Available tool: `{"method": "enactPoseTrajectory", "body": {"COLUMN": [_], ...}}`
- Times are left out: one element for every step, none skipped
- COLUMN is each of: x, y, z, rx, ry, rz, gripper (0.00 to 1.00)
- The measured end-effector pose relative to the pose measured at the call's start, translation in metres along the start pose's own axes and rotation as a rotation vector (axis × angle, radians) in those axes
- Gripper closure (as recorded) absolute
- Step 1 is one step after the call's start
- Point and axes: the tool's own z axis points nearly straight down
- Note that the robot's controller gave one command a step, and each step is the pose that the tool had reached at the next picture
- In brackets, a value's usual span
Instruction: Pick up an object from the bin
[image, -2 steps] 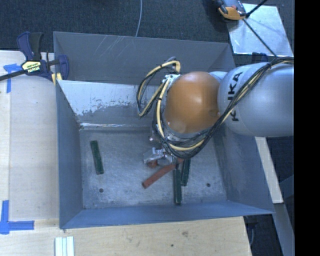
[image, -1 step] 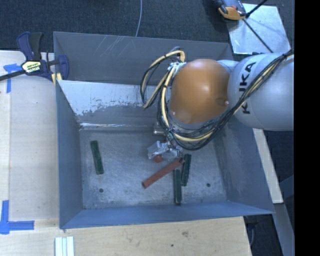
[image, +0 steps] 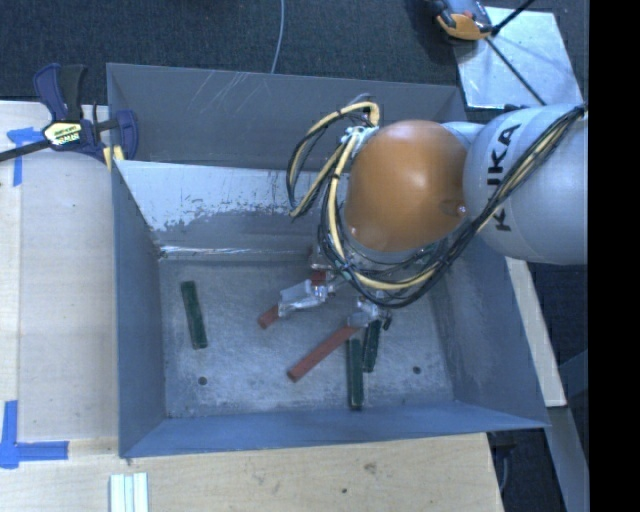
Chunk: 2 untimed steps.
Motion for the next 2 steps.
{"method": "enactPoseTrajectory", "body": {"x": [0.0,0.01], "y": [0.006,0.043], "z": [0.011,0.058], "rx": [-0.003,0.002], "ry": [0.0,-0.002], "rz": [0.01,-0.337], "gripper": [0.0,1.0]}}
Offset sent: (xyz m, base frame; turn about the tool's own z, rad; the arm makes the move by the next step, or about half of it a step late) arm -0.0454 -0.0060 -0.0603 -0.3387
